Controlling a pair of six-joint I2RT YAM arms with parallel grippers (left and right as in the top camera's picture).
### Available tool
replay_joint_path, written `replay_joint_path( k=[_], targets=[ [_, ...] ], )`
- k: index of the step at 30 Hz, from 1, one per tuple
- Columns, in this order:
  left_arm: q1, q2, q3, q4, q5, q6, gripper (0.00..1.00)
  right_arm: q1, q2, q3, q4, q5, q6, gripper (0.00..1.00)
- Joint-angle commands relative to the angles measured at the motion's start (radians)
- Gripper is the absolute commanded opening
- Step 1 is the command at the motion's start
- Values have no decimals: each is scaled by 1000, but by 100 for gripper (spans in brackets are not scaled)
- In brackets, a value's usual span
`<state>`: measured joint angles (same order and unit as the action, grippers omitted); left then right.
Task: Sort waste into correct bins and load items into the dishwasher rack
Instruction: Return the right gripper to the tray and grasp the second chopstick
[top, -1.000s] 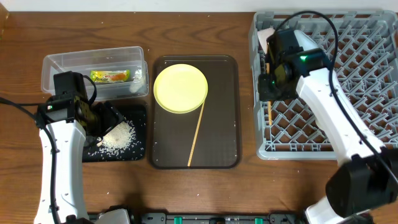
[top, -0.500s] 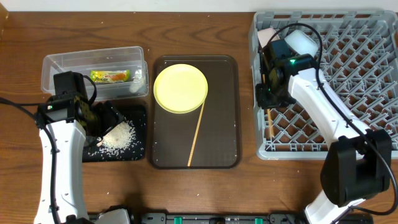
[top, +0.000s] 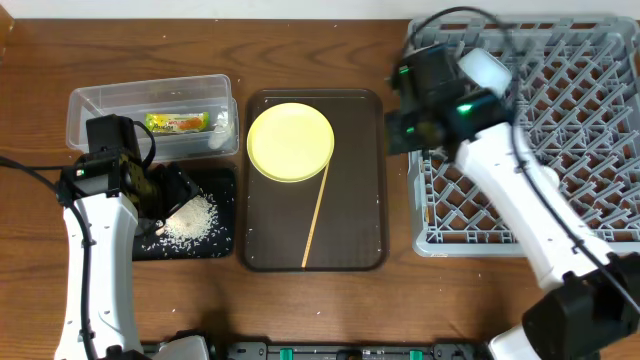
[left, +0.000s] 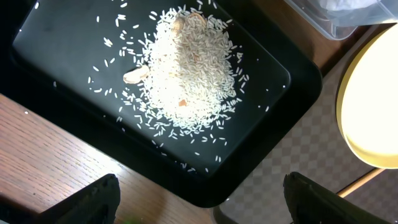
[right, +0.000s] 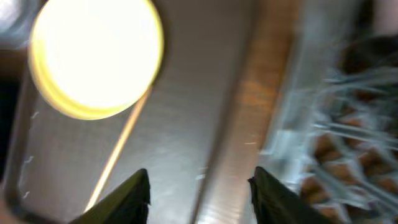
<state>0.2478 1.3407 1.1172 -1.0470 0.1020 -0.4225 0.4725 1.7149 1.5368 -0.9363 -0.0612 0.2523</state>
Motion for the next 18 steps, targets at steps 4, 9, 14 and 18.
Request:
replay_joint_path(
  k=[4,9,14,18],
  targets=[
    [4,-1,2,-3,-2,-2,87,163,125,4,10,-8,203,51],
    [4,-1,2,-3,-2,-2,86,261,237,4,25,3,277,52],
    [4,-1,2,-3,-2,-2,87,325,349,4,38,13,311,51],
    [4,-1,2,-3,-2,-2,86,351,420,4,59,16,339,50]
  ],
)
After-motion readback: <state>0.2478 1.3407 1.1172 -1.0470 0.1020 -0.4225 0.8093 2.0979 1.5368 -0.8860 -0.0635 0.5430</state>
